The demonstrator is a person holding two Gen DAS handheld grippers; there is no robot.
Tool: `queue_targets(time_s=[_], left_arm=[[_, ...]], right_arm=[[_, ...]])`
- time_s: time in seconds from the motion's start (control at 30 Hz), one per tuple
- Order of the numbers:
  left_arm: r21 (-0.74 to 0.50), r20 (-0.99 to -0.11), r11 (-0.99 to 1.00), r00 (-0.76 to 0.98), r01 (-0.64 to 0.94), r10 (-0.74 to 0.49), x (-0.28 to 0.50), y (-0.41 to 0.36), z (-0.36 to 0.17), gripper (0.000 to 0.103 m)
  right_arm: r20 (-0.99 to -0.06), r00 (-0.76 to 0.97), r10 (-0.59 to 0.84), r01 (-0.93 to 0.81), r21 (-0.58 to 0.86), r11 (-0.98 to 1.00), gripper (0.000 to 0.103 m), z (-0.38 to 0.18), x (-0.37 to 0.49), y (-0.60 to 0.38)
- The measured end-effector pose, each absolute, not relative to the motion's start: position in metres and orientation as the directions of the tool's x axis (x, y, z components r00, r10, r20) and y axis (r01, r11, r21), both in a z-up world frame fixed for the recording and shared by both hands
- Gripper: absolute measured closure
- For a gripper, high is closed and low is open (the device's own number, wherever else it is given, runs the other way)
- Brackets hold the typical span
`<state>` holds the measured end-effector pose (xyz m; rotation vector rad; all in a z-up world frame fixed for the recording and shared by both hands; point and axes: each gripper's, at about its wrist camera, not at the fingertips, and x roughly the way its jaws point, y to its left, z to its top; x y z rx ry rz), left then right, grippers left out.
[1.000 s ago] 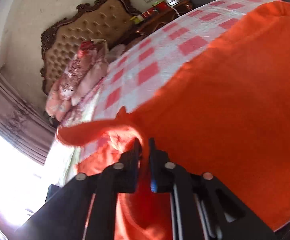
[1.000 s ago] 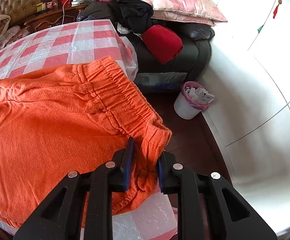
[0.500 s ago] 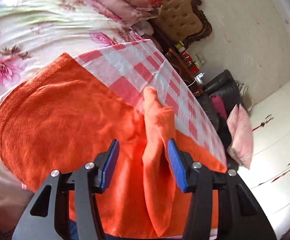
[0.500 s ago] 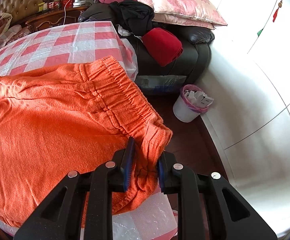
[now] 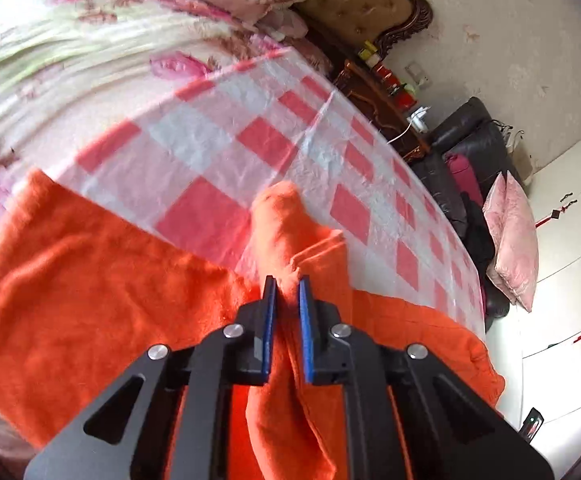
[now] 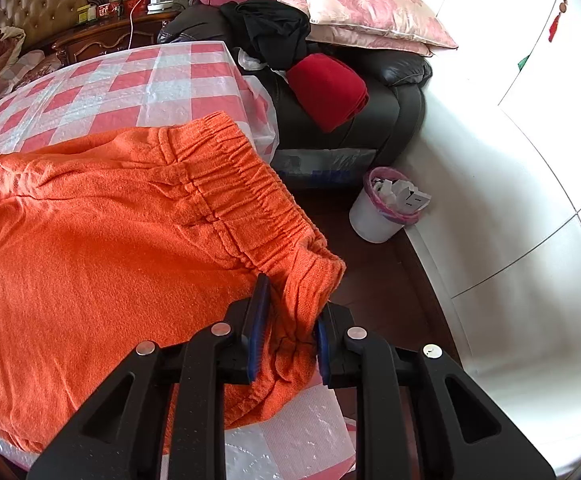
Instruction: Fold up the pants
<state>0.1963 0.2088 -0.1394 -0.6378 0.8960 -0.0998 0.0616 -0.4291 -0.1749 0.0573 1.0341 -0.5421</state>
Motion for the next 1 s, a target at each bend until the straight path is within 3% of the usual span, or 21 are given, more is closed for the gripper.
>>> queue_targets(time_s=[0.17,0.33,0.47,0.6,0.67,0.73,0.83,0.9,1.0], left_arm=[[-0.565,-0.643,0.789,0.728,-0.241,-0.237,0.114,0.257,-0.112,0.092],[-0.576,-0.689,0.712,0.707,-0.401,-0.159,0.041,0.312,-0.158,0.092],[-0.607,-0.695,0.664,0.697,-0.436,-0.178,0.025,0.323,-0.186,0.092],[-0.589,-0.681,0.682,0.720,-0.434,-0.130,0.023,0.317,-0.172,0.092],[-0.564,-0.665,0.705,0.742,-0.429,-0.081,0.017,0.311,-0.158,0.092],[-0.498,-0.669,0.758,0.743,-0.422,-0.025,0.013,0.301,-0.151,0.092],[-0.483,-0.717,0.749,0.696,-0.454,-0.040,0.020,0.305,-0.173,0.092],[-0.501,-0.719,0.730,0.693,-0.465,-0.052,0.020,0.309,-0.182,0.092],[-0.479,-0.711,0.749,0.703,-0.458,-0.025,0.021,0.308,-0.179,0.092]], right_arm=[[-0.824,0.397,-0.405,0.452,-0.208,0.867,0.084,-0.175,0.061,-0.429],[-0.823,0.388,-0.416,0.448,-0.226,0.865,0.084,-0.175,0.063,-0.427],[-0.834,0.383,-0.396,0.446,-0.208,0.870,0.084,-0.174,0.063,-0.430],[-0.835,0.364,-0.412,0.427,-0.244,0.871,0.084,-0.173,0.068,-0.427],[-0.823,0.352,-0.445,0.416,-0.289,0.862,0.075,-0.173,0.072,-0.422],[-0.777,0.326,-0.538,0.407,-0.399,0.822,0.067,-0.170,0.073,-0.412],[-0.598,0.459,-0.657,0.429,-0.498,0.753,0.061,-0.119,0.061,-0.364],[-0.595,0.566,-0.571,0.354,-0.450,0.820,0.049,-0.098,0.063,-0.329],[-0.711,0.673,-0.206,0.041,-0.242,0.969,0.042,-0.092,0.081,-0.263]])
